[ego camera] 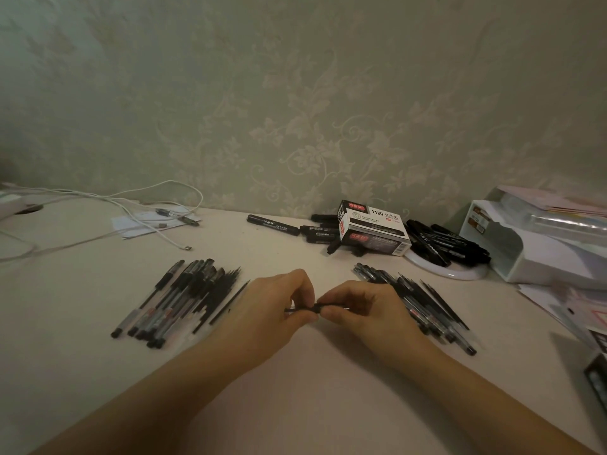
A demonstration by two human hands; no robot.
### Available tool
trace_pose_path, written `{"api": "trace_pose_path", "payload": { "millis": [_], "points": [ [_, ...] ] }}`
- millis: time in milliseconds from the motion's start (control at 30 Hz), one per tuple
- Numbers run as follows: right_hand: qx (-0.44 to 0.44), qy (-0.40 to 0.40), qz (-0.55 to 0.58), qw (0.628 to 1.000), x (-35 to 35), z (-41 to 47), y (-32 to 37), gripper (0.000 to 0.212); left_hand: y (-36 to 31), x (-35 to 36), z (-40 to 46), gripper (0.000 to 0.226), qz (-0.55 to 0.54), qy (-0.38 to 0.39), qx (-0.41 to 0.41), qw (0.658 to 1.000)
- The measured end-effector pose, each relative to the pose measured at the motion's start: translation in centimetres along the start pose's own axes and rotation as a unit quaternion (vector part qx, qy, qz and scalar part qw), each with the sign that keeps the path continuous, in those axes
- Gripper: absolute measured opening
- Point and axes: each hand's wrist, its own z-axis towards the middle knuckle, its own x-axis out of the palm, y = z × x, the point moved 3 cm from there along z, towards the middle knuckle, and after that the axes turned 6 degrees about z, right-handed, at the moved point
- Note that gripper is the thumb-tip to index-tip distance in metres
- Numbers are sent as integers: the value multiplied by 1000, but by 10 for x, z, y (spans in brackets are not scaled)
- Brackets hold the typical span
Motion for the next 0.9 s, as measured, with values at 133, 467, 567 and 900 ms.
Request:
{"api": "trace_pose_path", "payload": {
  "millis": [133,467,567,900],
  "points": [
    [-6,3,1,1000,0,1,2,11,0,1,0,14,0,-6,5,1000],
    [-61,-55,-145,986,6,0,0,37,18,-19,5,7,62,-99,-58,991],
    [-60,-82,-135,986,1,1,-3,31,39,-42,5,4,89,-181,-145,968],
    [-73,-68,-165,981,3,1,-8,23,113,-76,-12,12,185,-108,-377,901]
  ]
}}
